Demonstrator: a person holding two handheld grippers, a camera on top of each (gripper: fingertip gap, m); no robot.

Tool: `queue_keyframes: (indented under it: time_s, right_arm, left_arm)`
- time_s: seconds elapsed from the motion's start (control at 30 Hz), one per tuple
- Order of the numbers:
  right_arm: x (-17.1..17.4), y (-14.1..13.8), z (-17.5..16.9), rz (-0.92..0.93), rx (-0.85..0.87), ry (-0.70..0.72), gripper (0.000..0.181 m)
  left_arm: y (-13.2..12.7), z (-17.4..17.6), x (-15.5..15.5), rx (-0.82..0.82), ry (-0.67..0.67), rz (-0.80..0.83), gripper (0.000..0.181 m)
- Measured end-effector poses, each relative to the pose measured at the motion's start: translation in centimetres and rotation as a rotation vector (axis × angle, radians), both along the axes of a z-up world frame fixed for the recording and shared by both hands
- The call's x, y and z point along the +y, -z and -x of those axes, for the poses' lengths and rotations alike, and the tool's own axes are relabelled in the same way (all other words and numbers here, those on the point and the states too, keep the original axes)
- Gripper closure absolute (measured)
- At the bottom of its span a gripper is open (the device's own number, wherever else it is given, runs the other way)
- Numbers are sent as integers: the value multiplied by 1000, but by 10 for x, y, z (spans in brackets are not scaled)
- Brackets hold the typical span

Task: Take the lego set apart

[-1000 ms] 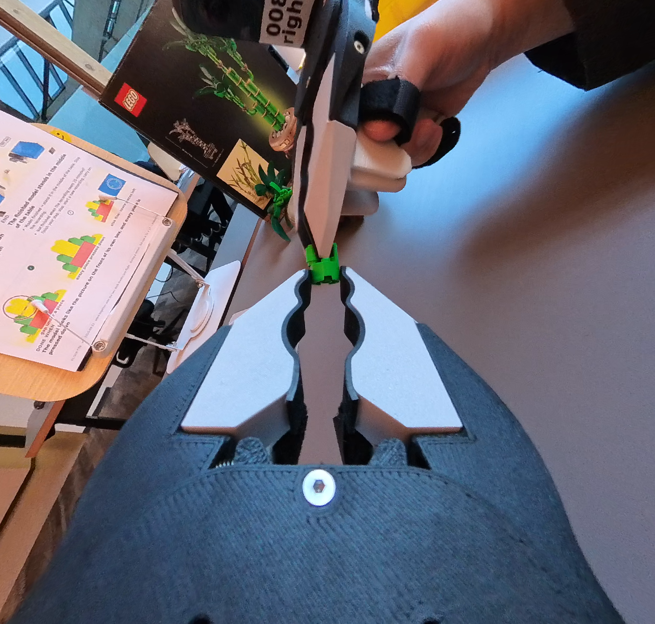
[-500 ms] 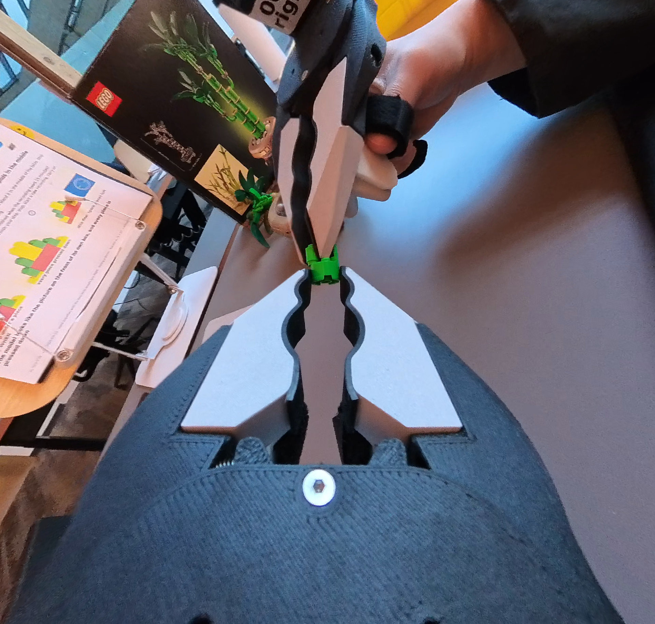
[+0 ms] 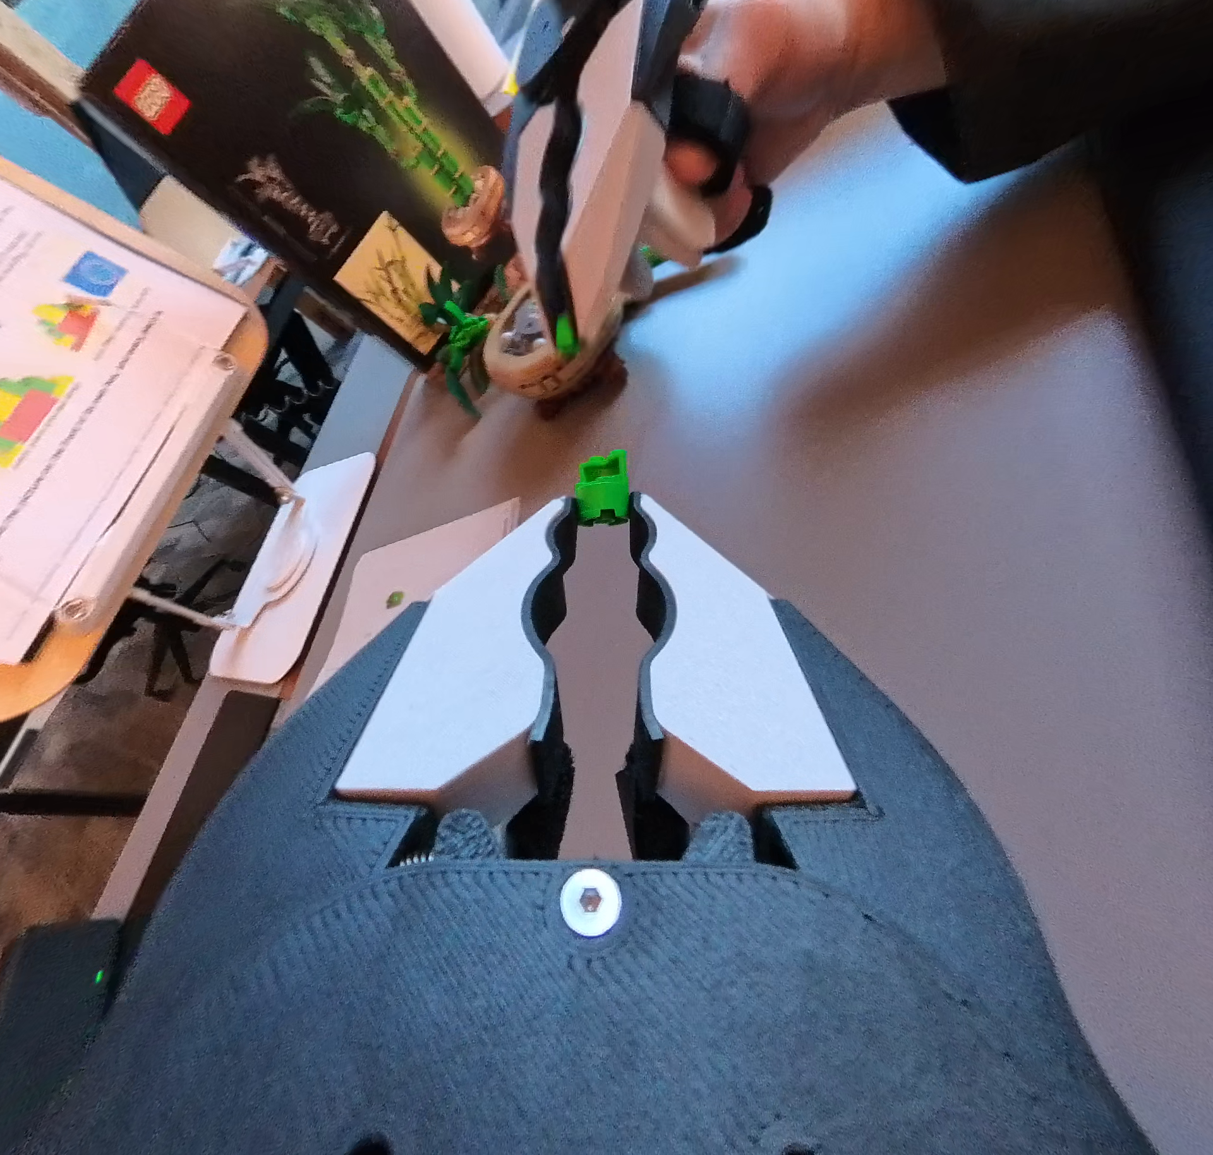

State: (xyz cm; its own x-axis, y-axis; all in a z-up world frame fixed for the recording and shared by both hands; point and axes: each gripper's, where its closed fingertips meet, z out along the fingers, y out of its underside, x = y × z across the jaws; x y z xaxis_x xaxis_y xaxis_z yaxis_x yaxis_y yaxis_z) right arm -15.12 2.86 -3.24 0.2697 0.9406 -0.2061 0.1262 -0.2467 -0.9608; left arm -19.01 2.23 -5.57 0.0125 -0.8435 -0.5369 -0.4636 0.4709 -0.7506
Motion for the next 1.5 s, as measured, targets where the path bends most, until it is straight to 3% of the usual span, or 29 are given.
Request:
queue_keyframes:
  time_s: [0.1, 0.17, 0.27, 0.4, 0.57, 0.63, 0.73, 0.83, 0.93, 1.0, 1.1, 1.27, 1.5]
  right_arm:
    - [-1, -18, -22, 44, 129, -8, 175]
    - [-12, -31, -18, 94, 242, -99, 175]
    - [-29, -43, -5, 207, 371, -247, 176]
    - [-43, -60, 1, 332, 512, -386, 176]
    - [-46, -57, 8, 368, 513, -413, 176]
    - [-43, -52, 12, 345, 484, -379, 176]
    - [-24, -22, 21, 54, 241, -162, 175]
    - [-15, -16, 24, -346, 32, -6, 175]
    - [-19, -19, 29, -592, -92, 54, 175]
    - [-16, -14, 30, -757, -236, 110, 175]
    - [-19, -8, 36, -1002, -415, 140, 175]
    - [-26, 7, 50, -1026, -481, 80, 175]
    - [-28, 3, 50, -1055, -485, 93, 175]
  left_arm:
    - [-5, 12, 4, -36, 9, 107, 167]
    - [22, 14, 5, 66, -3, 265, 167]
    - [65, 14, 9, 232, -41, 344, 167]
    - [89, 13, -2, 329, -28, 441, 167]
    - [101, 12, -6, 366, -19, 484, 163]
    - [98, 11, -3, 352, -41, 504, 146]
    - [77, 5, 1, 242, -50, 550, 125]
    - [37, -2, -13, 56, 58, 709, 135]
    - [-2, -3, -31, -111, 222, 937, 139]
    - [-16, -3, -37, -161, 292, 1042, 141]
    - [-18, -4, -34, -196, 294, 1064, 150]
    - [-12, -7, -35, -204, 325, 1087, 166]
    - [-16, -7, -36, -230, 346, 1071, 168]
